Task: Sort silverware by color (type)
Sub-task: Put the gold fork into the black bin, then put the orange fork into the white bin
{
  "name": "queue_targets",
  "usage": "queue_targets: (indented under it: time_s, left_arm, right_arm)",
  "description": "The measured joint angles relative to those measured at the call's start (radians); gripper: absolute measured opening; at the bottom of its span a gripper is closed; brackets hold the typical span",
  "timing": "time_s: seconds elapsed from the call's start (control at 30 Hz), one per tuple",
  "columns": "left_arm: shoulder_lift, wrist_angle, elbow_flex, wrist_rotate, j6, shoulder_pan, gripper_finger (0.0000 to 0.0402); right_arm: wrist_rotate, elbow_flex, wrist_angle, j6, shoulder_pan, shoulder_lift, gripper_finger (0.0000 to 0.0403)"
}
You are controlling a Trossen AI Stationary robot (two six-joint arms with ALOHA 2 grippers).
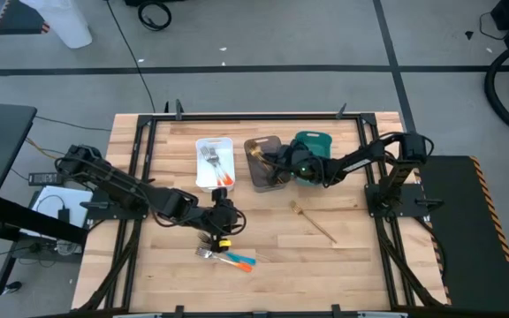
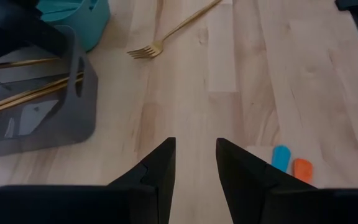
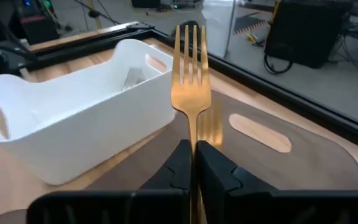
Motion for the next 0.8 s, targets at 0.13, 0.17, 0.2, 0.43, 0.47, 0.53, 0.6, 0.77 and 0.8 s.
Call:
queue_targets:
  time_s: [0.13,0.17,0.2,0.43,0.47,0.53,0.6,0.77,0.8]
  left_arm:
    - [-0.001,0.003,0.000,-0.001,0.000,0.010,0.0123]
    - [-0.001,0.002,0.000,-0.001,0.000,0.010,0.0123]
    - [-0.001,0.003,0.000,-0.001,0.000,0.010,0.0123]
    - [-0.001,0.008,0.000,-0.001,0.000,0.010,0.0123]
    - [-0.001,0.007,0.000,0.000,0.000,0.010,0.0123]
    - [-0.001,0.008,0.000,-0.001,0.000,0.010,0.0123]
    - [-0.001,0.008,0.000,0.000,0.000,0.010,0.0123]
    - [-0.001,0.009,0.000,0.000,-0.001,0.010,0.0123]
    - [-0.001,0.008,0.000,0.000,0.000,0.010,0.0123]
  right_arm:
    - [0.001,0.000,-0.014,0.025,-0.007,0.000,0.0021]
    - [0.000,0.000,-0.023,0.032,-0.008,0.000,0.0021]
    - [0.000,0.000,-0.030,0.042,-0.010,0.000,0.0021]
    - [-0.015,0.000,-0.090,0.094,-0.022,0.000,0.0023]
    - [-0.022,0.000,-0.095,0.097,-0.025,0.000,0.0026]
    - [-0.033,0.002,-0.098,0.105,-0.028,-0.001,0.0035]
    - [-0.033,0.002,-0.099,0.107,-0.029,-0.001,0.0046]
    - [-0.034,0.002,-0.100,0.105,-0.028,-0.002,0.0077]
    - [-0.035,0.002,-0.100,0.104,-0.028,-0.002,0.0083]
